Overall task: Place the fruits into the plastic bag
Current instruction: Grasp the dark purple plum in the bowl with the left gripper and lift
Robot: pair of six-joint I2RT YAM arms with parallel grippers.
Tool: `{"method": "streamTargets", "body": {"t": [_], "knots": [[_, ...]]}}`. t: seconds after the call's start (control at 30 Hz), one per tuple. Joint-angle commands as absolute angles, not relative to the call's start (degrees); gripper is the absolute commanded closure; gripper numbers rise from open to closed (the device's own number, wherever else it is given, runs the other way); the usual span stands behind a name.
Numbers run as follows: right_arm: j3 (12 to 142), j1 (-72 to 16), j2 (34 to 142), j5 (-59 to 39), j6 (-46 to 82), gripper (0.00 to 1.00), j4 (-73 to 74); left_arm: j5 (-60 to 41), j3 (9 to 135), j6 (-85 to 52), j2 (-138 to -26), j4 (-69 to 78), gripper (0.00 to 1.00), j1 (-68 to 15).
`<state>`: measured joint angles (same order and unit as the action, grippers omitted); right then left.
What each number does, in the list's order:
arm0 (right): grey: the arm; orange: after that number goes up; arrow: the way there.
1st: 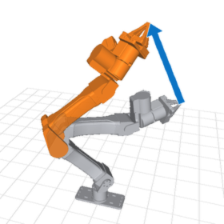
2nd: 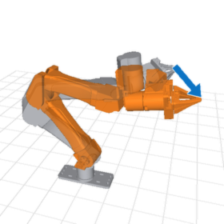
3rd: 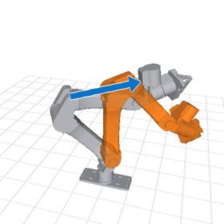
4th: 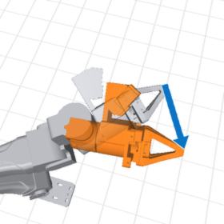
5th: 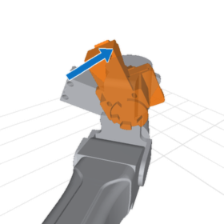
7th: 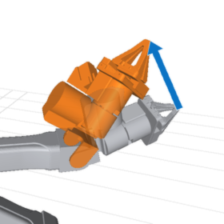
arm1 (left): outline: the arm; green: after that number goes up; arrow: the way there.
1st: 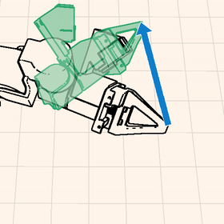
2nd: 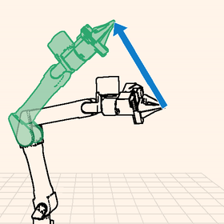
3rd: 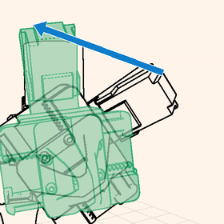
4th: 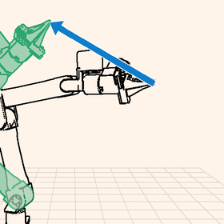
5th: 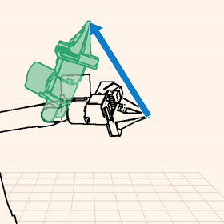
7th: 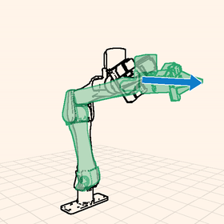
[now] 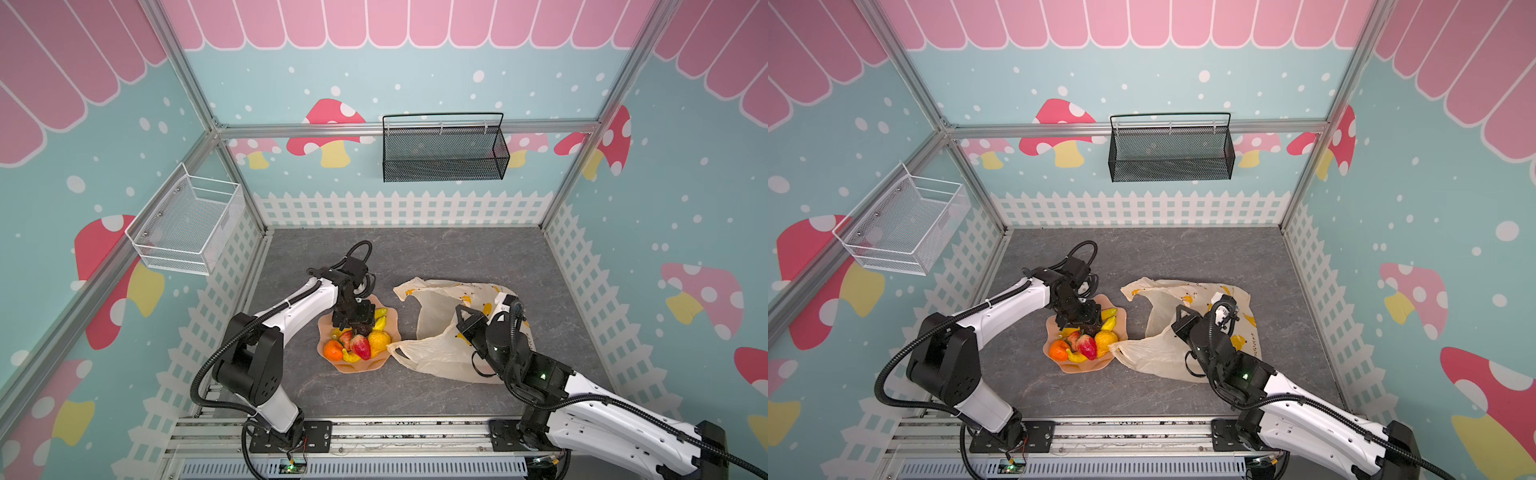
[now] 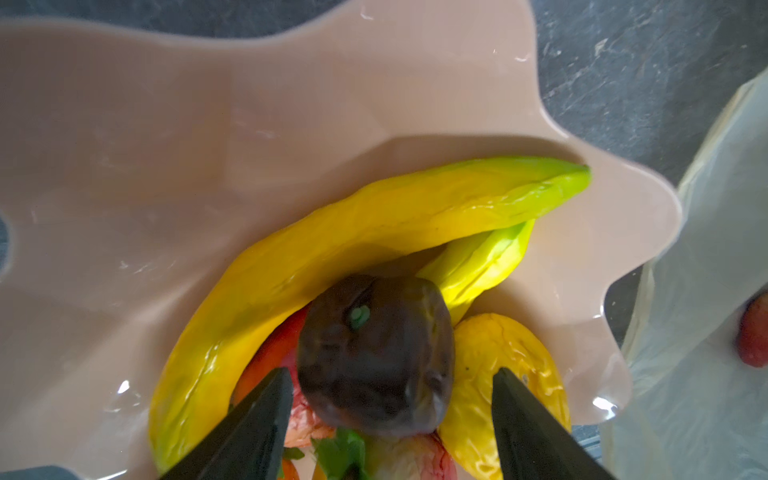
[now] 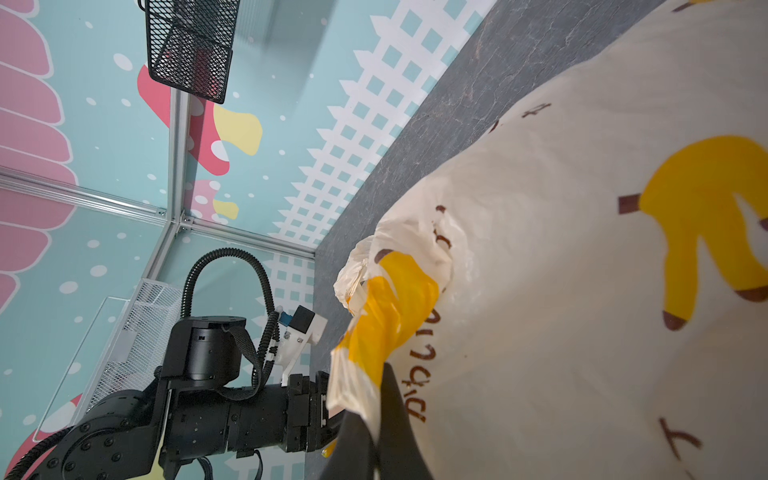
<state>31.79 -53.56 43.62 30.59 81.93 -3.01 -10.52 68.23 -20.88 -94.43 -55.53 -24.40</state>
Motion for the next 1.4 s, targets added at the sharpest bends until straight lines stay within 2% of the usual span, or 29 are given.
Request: {"method": "streamTargets", "body": {"t": [0.0,0.5,0.87,1.37], "knots": [[32.44,-53.39,43.21,31.59,82.31,1.0,-3.08,-10.38,67.02,-22.22,-94.95,-53.83,0.24,-24.08],[32.19,-53.43,42.97,31.67,82.62,1.0,-3.11,-9.02,66.62,-22.93,-96.31,-52.65,0.39,-23.99],[32.38,-53.37,43.21,31.85,82.53,1.0,-3.09,-9.82,67.23,-22.69,-94.93,-52.9,0.56,-23.82],[32.72,-53.36,43.64,31.45,82.53,1.0,-3.07,-7.51,72.67,-21.62,-90.29,-56.19,0.6,-23.82]]}}
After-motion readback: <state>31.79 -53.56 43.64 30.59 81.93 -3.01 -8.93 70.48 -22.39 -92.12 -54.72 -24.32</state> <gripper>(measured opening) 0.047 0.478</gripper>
